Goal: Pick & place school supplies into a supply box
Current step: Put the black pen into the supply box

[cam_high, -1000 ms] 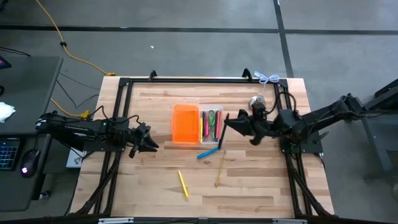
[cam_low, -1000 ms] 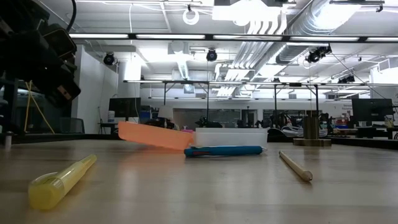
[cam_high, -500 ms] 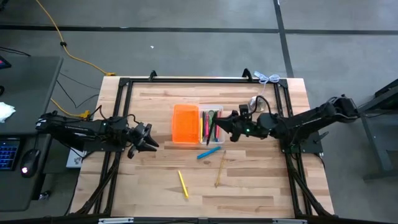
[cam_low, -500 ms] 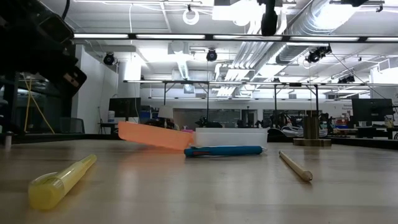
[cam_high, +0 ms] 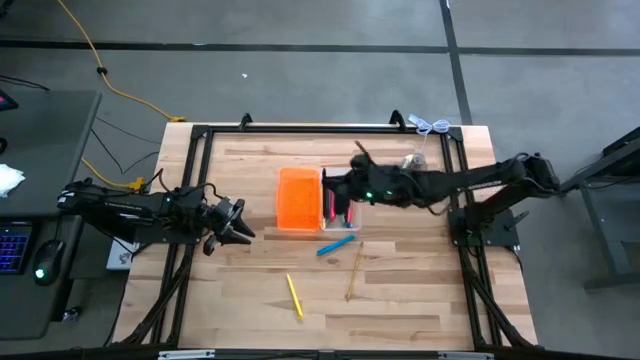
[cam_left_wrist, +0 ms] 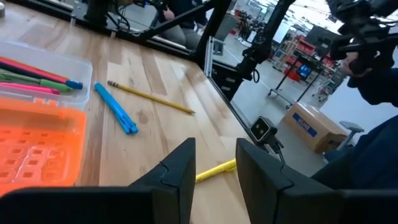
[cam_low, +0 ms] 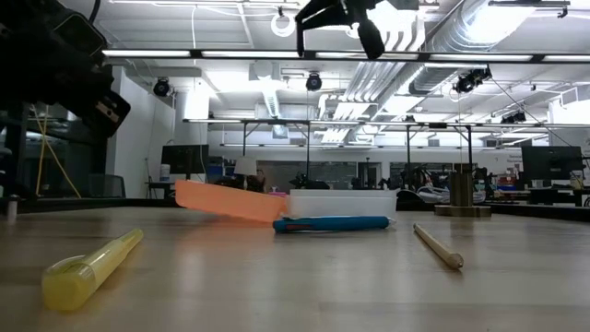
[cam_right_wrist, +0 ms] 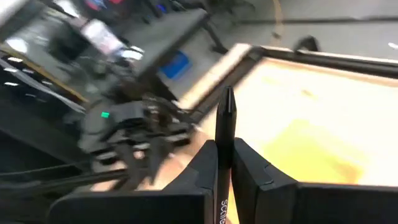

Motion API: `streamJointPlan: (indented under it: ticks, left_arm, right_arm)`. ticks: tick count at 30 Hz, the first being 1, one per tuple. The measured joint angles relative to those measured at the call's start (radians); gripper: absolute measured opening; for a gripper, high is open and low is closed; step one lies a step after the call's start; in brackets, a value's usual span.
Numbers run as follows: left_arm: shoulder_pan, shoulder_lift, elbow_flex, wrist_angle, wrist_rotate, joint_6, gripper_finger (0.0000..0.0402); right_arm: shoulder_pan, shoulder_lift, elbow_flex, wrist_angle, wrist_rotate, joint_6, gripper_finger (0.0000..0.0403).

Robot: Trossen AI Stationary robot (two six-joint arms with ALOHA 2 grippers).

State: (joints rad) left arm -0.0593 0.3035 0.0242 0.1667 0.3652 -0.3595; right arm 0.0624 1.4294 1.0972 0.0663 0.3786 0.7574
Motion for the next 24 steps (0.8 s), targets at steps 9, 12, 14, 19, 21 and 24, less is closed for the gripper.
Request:
streamJointPlan:
  ticks: [9, 12, 14, 19, 21, 24]
  left_arm:
    - [0.000, 0.000, 0.002, -0.013, 0.000, 0.000, 0.0145]
    - [0.000, 0.000, 0.002, -0.014, 0.000, 0.000, 0.0145]
    - [0.000, 0.000, 0.002, -0.019, 0.000, 0.000, 0.0145]
    - [0.000, 0.000, 0.002, -0.044, 0.000, 0.000, 0.0145]
    - [0.000, 0.000, 0.002, -0.044, 0.000, 0.000, 0.0145]
    - [0.000, 0.000, 0.002, -0.045, 0.000, 0.000, 0.0145]
  right_arm:
    - [-0.079, 0.159, 0.260, -0.318, -0.004, 0.030, 0.0011]
    - [-0.103, 0.207, 0.299, -0.392, 0.006, 0.068, 0.0011]
    - [-0.118, 0.232, 0.303, -0.432, 0.006, 0.093, 0.0011]
    - [-0.154, 0.285, 0.296, -0.514, 0.008, 0.171, 0.0011]
    - [-0.165, 0.307, 0.295, -0.552, 0.001, 0.194, 0.0011]
    - [-0.181, 0.333, 0.294, -0.600, -0.017, 0.237, 0.0011]
